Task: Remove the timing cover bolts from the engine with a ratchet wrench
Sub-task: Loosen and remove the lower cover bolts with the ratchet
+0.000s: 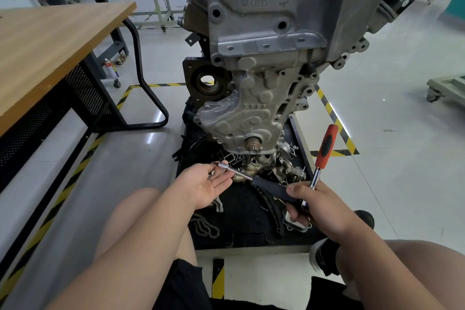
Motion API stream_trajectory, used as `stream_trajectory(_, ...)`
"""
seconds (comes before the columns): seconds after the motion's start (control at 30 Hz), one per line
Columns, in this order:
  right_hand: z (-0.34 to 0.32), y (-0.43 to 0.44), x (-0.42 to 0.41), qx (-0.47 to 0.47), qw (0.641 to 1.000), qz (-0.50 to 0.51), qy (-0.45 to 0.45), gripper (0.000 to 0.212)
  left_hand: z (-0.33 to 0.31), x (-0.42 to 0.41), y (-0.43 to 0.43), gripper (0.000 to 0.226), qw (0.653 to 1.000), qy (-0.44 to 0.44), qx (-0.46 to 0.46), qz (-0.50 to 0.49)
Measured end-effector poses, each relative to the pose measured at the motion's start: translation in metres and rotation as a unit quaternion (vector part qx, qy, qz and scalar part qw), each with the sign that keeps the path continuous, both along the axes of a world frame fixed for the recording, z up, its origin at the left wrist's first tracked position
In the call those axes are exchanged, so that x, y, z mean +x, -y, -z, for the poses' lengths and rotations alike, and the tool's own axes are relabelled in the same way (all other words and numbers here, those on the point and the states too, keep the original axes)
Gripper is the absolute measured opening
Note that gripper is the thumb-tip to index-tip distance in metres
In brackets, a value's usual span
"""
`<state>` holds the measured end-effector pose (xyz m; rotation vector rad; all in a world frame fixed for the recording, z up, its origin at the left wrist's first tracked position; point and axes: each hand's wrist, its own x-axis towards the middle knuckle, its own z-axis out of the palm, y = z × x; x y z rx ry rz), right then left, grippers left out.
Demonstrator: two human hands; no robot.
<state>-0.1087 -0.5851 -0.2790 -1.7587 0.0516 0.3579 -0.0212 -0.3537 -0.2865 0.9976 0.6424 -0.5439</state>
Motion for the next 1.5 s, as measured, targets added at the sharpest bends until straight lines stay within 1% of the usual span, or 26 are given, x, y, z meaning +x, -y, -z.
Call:
stream_trajectory(0.13, -0.003, -0.003, 0.0, -0.008, 1.0, -0.005, -0.002, 0.036, -0.001, 0.0, 0.001, 0.018, 0.999, 0.017, -0.012, -0.029)
stream_trajectory(0.43, -0.005, -0.003, -0.001, -0.004, 1.0, 0.017, -0.02, 0.031, -0.005, 0.0, -0.001, 0.017, 0.998, 0.022, -0.03, -0.057)
stream_trajectory(0.6, -0.004, -0.004, -0.001, -0.005, 1.0, 0.008, -0.012, 0.032, -0.004, -0.001, 0.001, 0.016, 0.998, 0.029, -0.023, -0.048)
stream_trajectory(0.8, 0.001, -0.003, 0.001, -0.034, 0.999, -0.016, 0.007, 0.035, 0.0, 0.001, 0.001, 0.015, 0.999, 0.037, 0.004, -0.037)
stream_trajectory(0.9, 0.004, -0.002, 0.0, -0.067, 0.997, -0.023, 0.027, 0.033, 0.004, 0.001, 0.002, 0.015, 0.997, 0.051, 0.043, -0.036)
stream_trajectory(1.03, 0.006, -0.005, -0.004, -0.122, 0.99, -0.028, 0.071, 0.018, 0.009, 0.002, 0.005, 0.013, 0.995, 0.051, 0.075, -0.051)
stream_trajectory(1.1, 0.005, -0.008, -0.007, -0.121, 0.985, -0.037, 0.114, 0.028, 0.012, 0.004, 0.007, 0.015, 0.995, 0.04, 0.068, -0.069)
stream_trajectory(1.17, 0.005, -0.013, -0.009, -0.118, 0.983, -0.041, 0.133, 0.021, 0.014, 0.007, 0.009, 0.019, 0.994, 0.027, 0.043, -0.098)
stream_trajectory(1.27, 0.007, -0.017, -0.004, -0.11, 0.991, -0.017, 0.074, 0.011, 0.015, 0.012, 0.009, 0.023, 0.99, 0.01, 0.005, -0.142)
stream_trajectory(1.4, 0.009, -0.026, -0.001, -0.012, 0.999, 0.022, -0.03, 0.009, 0.011, 0.011, 0.01, 0.029, 0.987, 0.015, -0.004, -0.162)
stream_trajectory(1.5, 0.011, -0.031, -0.004, 0.045, 0.993, 0.058, -0.09, 0.015, 0.01, 0.006, 0.012, 0.032, 0.987, 0.026, -0.002, -0.159)
